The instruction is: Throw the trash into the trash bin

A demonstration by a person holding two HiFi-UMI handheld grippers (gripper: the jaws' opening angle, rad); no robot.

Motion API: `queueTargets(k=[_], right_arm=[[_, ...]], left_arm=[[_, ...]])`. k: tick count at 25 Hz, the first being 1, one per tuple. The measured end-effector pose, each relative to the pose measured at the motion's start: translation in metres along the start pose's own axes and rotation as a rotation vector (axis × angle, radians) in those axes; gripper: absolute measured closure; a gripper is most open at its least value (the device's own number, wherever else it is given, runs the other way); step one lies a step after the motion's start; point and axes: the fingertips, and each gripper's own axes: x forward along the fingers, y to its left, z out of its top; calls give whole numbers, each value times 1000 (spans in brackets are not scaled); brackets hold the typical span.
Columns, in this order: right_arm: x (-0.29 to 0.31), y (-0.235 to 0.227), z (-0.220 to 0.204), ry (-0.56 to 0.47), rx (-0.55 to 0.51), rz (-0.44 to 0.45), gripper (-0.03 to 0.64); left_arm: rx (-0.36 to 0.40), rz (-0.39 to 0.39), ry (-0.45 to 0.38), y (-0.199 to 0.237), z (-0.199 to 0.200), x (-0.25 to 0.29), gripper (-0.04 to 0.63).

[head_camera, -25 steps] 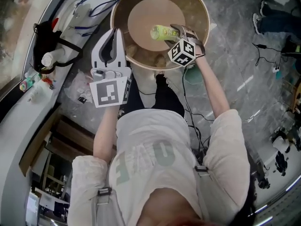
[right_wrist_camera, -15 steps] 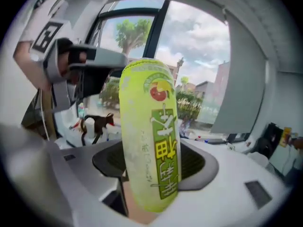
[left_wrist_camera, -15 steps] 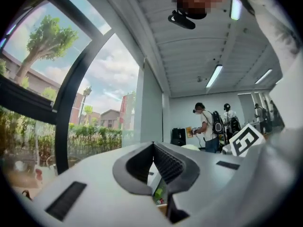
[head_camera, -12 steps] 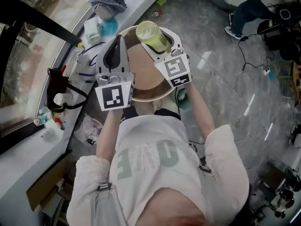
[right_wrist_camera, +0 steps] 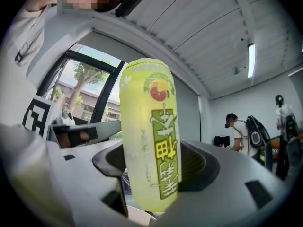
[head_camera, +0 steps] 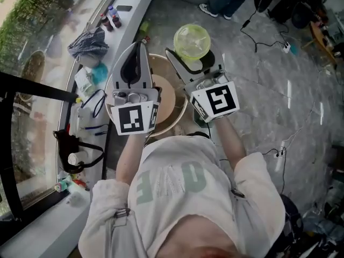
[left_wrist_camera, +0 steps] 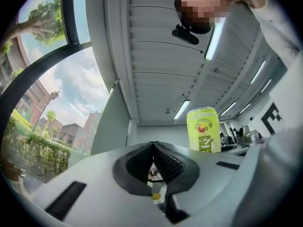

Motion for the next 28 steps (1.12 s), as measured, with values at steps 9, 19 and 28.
queueTargets(k=[9,19,28], right_arm=[[-70,-70,20,-42,52,-148,319],[-110,-123,-42,55,172,-257,319],[-220,-173,-208,209,246,-444,321]], left_arm=[[-68,-154,8,-99,-15,31,583],[-118,-260,130,-150,-64,43,583],[-182,-344,349,-198,-177,21,583]])
